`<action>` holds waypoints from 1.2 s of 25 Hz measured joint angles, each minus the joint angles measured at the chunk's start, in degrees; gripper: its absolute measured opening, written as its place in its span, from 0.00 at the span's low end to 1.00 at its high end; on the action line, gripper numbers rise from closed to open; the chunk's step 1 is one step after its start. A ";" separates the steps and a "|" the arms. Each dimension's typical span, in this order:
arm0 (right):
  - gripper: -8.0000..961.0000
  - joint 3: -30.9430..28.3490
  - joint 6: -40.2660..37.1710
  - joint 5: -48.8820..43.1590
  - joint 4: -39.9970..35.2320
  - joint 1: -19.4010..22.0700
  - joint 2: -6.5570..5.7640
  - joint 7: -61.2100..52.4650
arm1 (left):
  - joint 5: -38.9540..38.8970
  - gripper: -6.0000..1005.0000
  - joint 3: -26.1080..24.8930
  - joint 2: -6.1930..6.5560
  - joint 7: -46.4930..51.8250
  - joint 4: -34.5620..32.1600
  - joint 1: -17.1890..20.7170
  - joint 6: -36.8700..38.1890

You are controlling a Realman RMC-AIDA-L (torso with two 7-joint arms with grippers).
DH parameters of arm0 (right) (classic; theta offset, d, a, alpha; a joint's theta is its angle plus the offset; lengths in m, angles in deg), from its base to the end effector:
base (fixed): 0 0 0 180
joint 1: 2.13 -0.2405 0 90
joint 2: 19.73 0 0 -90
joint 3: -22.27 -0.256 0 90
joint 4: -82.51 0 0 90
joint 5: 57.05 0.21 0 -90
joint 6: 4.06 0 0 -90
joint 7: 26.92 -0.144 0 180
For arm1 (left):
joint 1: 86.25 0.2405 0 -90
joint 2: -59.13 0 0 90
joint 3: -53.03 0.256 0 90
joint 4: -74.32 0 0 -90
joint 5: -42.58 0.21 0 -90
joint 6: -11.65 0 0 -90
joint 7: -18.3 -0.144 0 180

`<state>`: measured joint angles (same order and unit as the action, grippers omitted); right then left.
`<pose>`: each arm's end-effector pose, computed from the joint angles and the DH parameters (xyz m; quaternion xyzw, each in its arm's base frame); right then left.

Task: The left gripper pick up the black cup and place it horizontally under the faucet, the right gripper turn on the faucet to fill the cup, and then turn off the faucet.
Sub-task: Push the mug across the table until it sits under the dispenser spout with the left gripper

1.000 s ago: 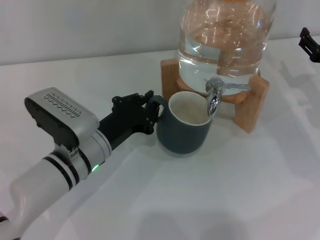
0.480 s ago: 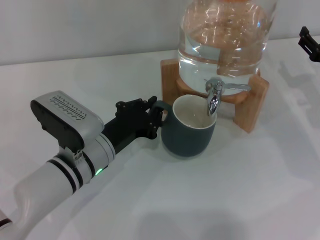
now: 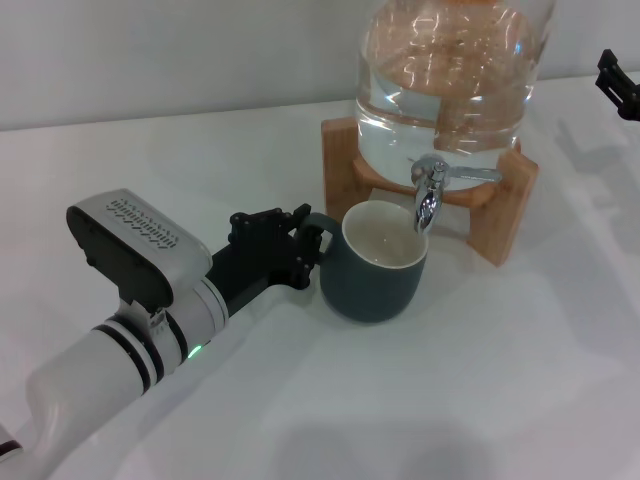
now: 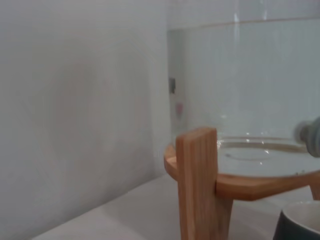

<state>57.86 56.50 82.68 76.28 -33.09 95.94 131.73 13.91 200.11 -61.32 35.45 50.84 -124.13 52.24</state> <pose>0.3545 0.3748 0.0627 -0.6377 0.2637 0.2988 0.6592 -0.2022 0.3446 -0.1467 -0.9058 -0.1555 -0.2348 0.3165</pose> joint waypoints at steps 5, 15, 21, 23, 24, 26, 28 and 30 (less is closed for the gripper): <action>0.87 0.00 0.00 0.01 -0.01 -0.15 -0.11 0.00 | -0.15 0.16 0.36 -0.09 -0.23 0.75 0.27 0.22; 0.87 0.84 0.03 0.01 -0.20 -0.47 -0.05 0.00 | 0.27 0.14 1.20 -0.29 -0.60 0.81 -0.92 -0.21; 0.87 0.88 0.18 0.01 -0.27 -0.50 0.02 0.00 | 0.43 0.14 2.78 -0.31 -0.62 0.19 -2.61 -2.35; 0.87 0.88 0.41 0.01 -0.27 -0.50 0.07 0.00 | 0.38 0.13 3.29 -0.32 -0.63 0.11 -3.00 -2.39; 0.87 0.88 0.54 0.01 -0.23 -0.50 0.09 0.00 | 0.26 0.13 3.32 -0.32 -0.64 0.11 -3.16 -2.40; 0.87 0.88 0.82 0.00 -0.07 -0.50 0.10 0.00 | 0.19 0.13 3.33 -0.32 -0.64 0.22 -3.22 -2.43; 0.87 0.88 0.86 0.01 -0.06 -0.50 0.09 0.00 | 0.15 0.13 3.33 -0.31 -0.64 0.41 -3.36 -2.51; 0.87 0.88 0.90 0.00 -0.02 -0.51 0.09 0.00 | 0.13 0.13 3.33 -0.31 -0.64 0.52 -3.67 -2.69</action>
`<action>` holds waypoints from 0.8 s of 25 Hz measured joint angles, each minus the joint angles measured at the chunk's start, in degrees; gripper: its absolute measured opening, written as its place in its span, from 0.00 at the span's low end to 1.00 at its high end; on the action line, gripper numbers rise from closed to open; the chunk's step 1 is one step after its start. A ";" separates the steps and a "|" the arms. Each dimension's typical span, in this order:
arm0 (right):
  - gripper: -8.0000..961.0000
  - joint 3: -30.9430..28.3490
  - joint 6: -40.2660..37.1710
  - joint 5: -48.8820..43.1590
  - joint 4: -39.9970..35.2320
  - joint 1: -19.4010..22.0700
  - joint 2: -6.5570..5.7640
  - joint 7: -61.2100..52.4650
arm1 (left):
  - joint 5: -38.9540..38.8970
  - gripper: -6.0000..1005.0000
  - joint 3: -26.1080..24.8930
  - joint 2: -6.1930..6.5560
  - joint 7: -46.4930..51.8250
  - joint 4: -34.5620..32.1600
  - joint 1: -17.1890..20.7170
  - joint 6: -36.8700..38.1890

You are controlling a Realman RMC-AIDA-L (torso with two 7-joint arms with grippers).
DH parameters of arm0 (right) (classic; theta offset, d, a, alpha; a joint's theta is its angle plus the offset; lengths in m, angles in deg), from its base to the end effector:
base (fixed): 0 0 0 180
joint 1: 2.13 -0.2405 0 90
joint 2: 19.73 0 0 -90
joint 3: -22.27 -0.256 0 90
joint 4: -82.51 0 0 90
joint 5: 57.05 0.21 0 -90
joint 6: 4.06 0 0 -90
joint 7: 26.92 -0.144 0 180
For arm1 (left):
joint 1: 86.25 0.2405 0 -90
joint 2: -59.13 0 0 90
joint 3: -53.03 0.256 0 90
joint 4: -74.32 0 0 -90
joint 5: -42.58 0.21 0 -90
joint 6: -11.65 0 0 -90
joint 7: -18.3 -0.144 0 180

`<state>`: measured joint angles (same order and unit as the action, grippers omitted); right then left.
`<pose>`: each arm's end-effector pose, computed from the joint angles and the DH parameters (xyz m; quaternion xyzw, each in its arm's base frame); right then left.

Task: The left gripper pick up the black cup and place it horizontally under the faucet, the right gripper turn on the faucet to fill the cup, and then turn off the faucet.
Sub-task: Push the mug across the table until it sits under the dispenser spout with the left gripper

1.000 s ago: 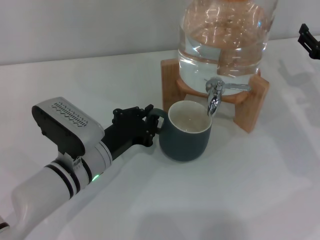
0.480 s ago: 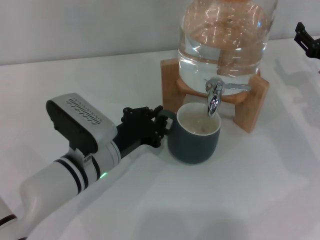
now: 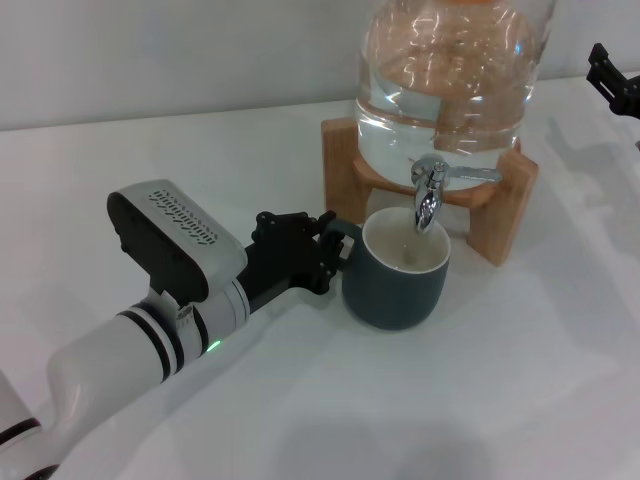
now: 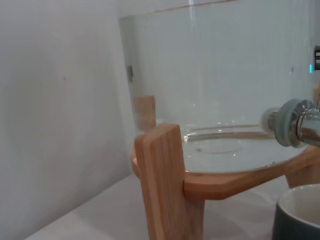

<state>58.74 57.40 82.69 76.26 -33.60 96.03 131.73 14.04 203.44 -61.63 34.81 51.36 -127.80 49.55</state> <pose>0.3476 0.3779 0.0611 -0.6443 0.2529 0.3058 0.6537 -0.1898 0.3478 -0.1572 -0.9257 -0.1157 -0.2061 0.2952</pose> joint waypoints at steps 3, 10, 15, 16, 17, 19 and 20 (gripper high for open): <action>0.87 0.00 0.03 0.00 0.05 0.00 0.01 0.00 | 0.15 0.13 0.04 0.01 0.00 0.07 -0.35 -0.16; 0.87 0.00 0.52 0.00 0.21 0.00 0.08 0.00 | 0.30 0.13 0.07 0.00 0.01 -0.13 -0.46 -0.21; 0.87 0.00 0.63 0.00 0.21 0.01 0.09 0.00 | 0.33 0.13 0.14 0.00 0.01 -0.36 -0.46 -0.20; 0.87 0.00 0.67 0.00 0.20 0.01 0.09 0.00 | 0.33 0.13 0.15 0.00 0.01 -0.37 -0.46 -0.21; 0.87 0.00 0.75 0.00 0.20 0.00 0.09 0.00 | 0.33 0.13 0.15 0.00 0.01 -0.36 -0.46 -0.21; 0.87 0.00 1.01 0.00 0.20 0.01 0.09 0.00 | 0.33 0.13 0.15 0.00 0.01 -0.36 -0.46 -0.23; 0.87 0.00 1.20 0.00 0.20 0.01 0.09 0.00 | 0.26 0.13 0.15 0.00 0.01 -0.36 -0.46 -0.23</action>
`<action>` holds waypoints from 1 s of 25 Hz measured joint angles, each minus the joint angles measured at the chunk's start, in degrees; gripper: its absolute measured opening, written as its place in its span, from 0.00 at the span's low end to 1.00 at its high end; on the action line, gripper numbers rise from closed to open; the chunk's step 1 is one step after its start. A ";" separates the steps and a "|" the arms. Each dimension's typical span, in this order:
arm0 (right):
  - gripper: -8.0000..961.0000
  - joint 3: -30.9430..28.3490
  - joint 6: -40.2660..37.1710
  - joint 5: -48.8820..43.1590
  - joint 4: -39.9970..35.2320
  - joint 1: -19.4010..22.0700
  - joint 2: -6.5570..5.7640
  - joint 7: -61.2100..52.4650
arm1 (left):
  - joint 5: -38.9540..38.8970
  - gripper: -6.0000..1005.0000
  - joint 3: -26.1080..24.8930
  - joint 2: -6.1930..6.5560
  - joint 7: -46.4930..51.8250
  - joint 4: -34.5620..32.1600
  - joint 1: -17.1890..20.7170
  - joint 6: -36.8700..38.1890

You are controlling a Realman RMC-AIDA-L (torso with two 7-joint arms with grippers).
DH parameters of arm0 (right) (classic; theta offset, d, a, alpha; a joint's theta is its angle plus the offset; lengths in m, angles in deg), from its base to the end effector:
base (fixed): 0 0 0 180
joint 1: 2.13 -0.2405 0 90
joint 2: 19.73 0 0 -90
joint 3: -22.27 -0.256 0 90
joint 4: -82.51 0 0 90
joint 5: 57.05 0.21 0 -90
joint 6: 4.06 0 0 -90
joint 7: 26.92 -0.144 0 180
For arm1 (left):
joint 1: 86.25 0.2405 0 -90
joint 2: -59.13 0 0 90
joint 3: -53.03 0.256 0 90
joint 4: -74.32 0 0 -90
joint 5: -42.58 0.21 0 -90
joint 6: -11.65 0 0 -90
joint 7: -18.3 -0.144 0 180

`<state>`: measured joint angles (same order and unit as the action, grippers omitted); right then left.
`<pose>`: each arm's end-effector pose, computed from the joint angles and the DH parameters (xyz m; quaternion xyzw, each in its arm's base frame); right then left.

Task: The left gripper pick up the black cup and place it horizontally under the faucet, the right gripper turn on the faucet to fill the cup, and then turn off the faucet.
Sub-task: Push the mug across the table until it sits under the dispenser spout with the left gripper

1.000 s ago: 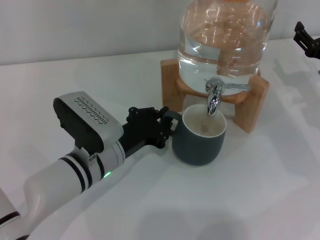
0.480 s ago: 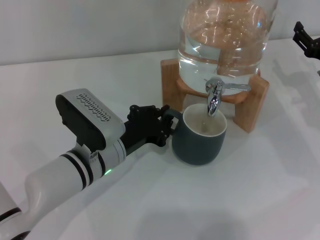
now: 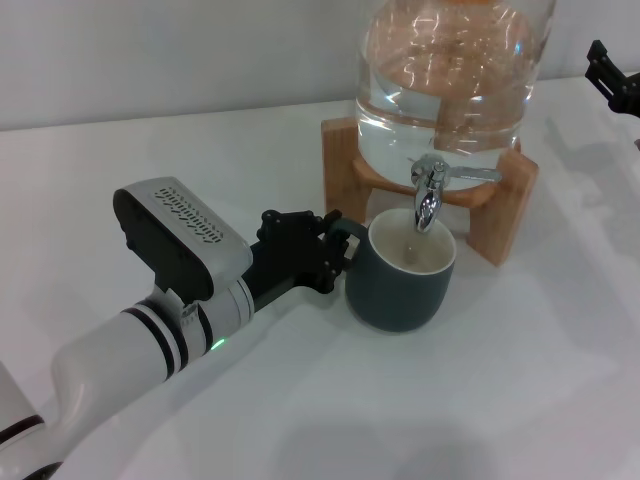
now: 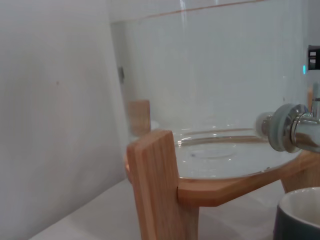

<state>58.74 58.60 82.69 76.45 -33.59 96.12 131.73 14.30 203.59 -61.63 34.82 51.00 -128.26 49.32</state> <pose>0.3450 0.3770 0.0608 -0.6440 0.2475 0.3131 0.6526 -0.1857 0.3481 -0.1585 -0.9275 -0.1101 -0.2068 0.2912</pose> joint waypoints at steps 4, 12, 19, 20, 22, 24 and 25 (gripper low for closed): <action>0.87 0.00 0.18 0.00 0.00 0.00 0.00 0.00 | -0.10 0.13 0.00 0.00 0.01 0.03 0.00 -0.04; 0.87 0.00 0.28 0.00 -0.01 0.00 0.00 0.00 | -0.24 0.24 -0.02 0.00 0.25 -0.07 0.08 -0.08; 0.87 0.00 0.28 0.00 0.04 0.00 0.00 0.00 | -0.58 0.41 -0.30 0.00 0.32 0.00 0.26 -0.07; 0.87 0.00 0.28 0.00 0.04 0.00 0.00 0.00 | -0.57 0.44 -0.28 0.00 0.33 0.00 0.27 -0.08; 0.87 0.00 0.28 0.00 0.03 0.00 0.00 0.00 | -0.57 0.52 -0.23 0.00 0.34 0.02 0.27 -0.07; 0.87 0.00 0.43 0.00 0.03 0.00 0.00 -0.01 | -0.57 0.52 -0.22 0.00 0.36 0.03 0.29 -0.07; 0.87 0.00 0.54 0.00 0.03 0.02 0.00 -0.02 | -0.57 0.52 -0.21 0.00 0.38 0.02 0.33 -0.07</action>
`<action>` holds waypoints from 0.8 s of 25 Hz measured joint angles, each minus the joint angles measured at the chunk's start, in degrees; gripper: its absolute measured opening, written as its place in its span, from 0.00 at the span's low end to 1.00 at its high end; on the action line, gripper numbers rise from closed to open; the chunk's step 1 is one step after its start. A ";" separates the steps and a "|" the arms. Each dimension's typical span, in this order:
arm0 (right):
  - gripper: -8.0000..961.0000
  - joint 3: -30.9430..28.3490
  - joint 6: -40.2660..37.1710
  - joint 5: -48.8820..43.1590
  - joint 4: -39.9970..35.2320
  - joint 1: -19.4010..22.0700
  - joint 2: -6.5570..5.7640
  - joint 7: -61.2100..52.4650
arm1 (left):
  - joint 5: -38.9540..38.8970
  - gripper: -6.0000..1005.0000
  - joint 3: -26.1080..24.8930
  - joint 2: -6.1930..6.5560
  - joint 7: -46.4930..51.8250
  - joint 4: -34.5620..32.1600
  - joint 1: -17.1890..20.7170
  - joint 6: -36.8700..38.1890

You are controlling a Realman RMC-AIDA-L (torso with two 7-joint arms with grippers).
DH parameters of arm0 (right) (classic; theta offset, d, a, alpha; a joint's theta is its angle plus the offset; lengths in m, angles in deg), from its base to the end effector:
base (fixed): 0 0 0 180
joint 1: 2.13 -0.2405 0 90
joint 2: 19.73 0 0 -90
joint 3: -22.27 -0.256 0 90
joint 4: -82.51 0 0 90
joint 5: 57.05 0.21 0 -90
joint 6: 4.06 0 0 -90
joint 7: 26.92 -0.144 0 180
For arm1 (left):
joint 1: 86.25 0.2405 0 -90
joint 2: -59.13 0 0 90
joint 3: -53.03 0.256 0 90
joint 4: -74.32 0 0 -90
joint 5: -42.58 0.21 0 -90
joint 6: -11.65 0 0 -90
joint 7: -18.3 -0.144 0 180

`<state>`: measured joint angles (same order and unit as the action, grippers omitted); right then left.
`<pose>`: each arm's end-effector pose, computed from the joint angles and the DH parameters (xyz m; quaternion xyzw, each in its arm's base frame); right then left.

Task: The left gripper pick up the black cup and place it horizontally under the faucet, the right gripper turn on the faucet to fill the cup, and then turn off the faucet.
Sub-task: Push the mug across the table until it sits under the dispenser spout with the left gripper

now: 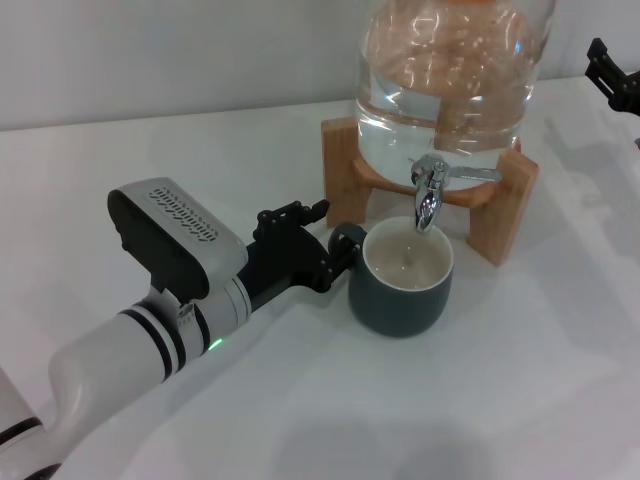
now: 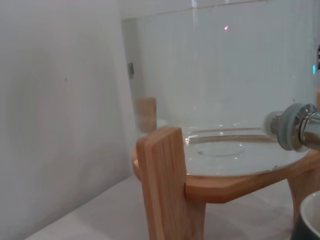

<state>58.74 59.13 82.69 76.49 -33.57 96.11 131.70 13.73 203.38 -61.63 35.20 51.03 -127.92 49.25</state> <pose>0.3441 0.3767 0.0613 -0.6437 0.2447 0.3162 0.6525 -0.1880 0.3483 -0.1576 -0.9247 -0.1210 -0.2086 0.2945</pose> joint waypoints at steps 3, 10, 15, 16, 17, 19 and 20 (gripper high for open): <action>0.87 0.00 0.26 0.00 0.01 0.09 0.00 -0.05 | 0.01 0.52 0.11 0.00 0.05 -0.03 0.20 0.01; 0.87 0.00 0.44 0.00 0.05 0.36 0.00 -0.16 | 0.04 0.52 0.24 0.00 0.06 -0.37 0.60 -0.73; 0.87 0.00 0.44 0.00 0.23 0.52 0.04 -0.24 | 0.04 0.52 0.21 0.07 0.05 -0.94 1.57 -0.66; 0.87 0.00 0.44 0.00 0.56 0.54 0.07 -0.24 | 0.04 0.52 0.21 0.08 0.03 -0.99 1.75 -0.54; 0.87 0.00 0.44 0.00 0.63 0.54 0.07 -0.24 | 0.04 0.52 0.21 0.09 -0.04 -1.17 1.88 -0.42; 0.87 0.00 0.44 0.00 0.67 0.54 0.08 -0.23 | 0.04 0.52 0.20 0.18 -0.20 -1.66 2.17 -0.35; 0.87 0.00 0.44 0.00 0.67 0.54 0.08 -0.23 | 0.05 0.52 0.17 0.22 -0.26 -1.89 2.33 -0.34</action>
<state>58.74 59.58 82.69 77.16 -33.03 96.20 131.47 13.78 203.54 -61.41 34.94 49.14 -125.60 48.91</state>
